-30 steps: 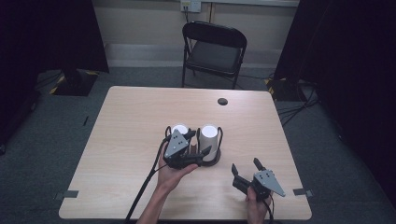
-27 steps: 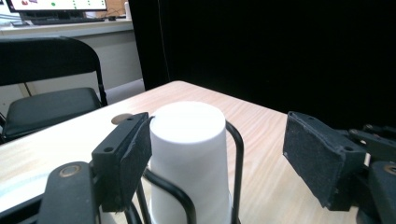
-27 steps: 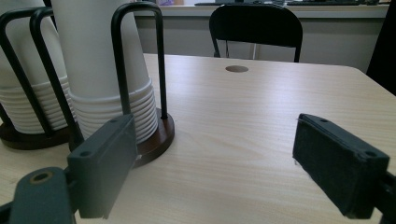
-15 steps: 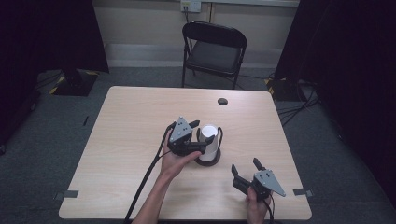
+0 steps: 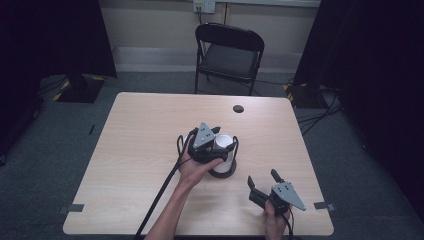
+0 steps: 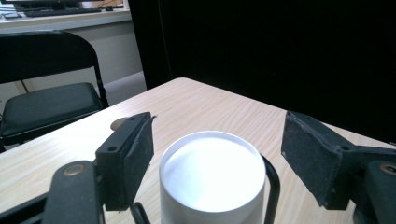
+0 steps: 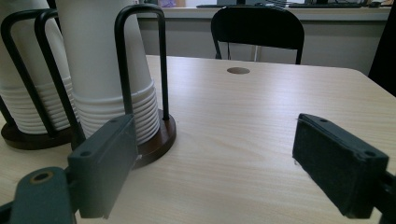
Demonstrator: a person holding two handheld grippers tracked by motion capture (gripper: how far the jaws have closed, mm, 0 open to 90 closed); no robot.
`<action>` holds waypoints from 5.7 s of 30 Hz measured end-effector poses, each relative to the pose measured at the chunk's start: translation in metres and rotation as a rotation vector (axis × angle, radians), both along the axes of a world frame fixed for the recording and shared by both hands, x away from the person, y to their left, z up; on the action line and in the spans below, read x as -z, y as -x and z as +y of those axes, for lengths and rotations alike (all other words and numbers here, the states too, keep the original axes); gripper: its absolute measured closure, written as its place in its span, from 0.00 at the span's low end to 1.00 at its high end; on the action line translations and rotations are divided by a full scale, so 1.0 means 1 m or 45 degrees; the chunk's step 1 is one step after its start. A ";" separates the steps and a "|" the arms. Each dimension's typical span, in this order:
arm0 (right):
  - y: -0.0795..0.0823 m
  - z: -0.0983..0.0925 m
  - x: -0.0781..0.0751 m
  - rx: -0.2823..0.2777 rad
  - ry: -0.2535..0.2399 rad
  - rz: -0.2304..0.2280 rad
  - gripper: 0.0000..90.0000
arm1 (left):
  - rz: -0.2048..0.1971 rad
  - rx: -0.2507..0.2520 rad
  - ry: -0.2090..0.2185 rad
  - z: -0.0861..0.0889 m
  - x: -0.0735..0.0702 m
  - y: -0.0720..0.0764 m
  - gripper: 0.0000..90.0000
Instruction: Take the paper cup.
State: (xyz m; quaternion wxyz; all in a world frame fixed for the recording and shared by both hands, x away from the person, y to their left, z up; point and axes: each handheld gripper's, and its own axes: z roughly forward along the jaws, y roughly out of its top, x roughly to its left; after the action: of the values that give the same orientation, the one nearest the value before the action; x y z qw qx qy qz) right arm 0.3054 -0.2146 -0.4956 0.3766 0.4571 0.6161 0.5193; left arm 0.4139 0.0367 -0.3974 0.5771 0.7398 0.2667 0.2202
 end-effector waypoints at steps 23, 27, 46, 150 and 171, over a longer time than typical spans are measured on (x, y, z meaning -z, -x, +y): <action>0.000 0.000 0.000 -0.008 0.000 -0.004 0.15 | 0.020 0.022 -0.077 -0.007 0.012 -0.008 0.34; 0.000 0.000 0.000 -0.008 -0.002 -0.007 0.15 | 0.008 0.018 -0.086 -0.007 0.012 -0.008 0.39; 0.001 0.000 0.000 -0.004 -0.001 -0.009 0.15 | -0.006 0.020 -0.004 -0.003 0.004 -0.006 0.40; -0.001 0.000 0.000 0.009 0.003 0.014 0.15 | -0.034 0.024 0.313 0.052 -0.039 0.055 0.40; -0.002 0.003 -0.001 0.007 0.025 0.036 0.17 | 0.080 0.024 0.321 0.067 -0.010 0.074 0.40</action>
State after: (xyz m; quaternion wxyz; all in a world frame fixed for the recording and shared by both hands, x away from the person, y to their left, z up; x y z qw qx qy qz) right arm 0.3075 -0.2117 -0.4949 0.3738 0.4622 0.6252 0.5058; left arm 0.3397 0.1033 -0.3872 0.6591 0.6704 0.3031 0.1562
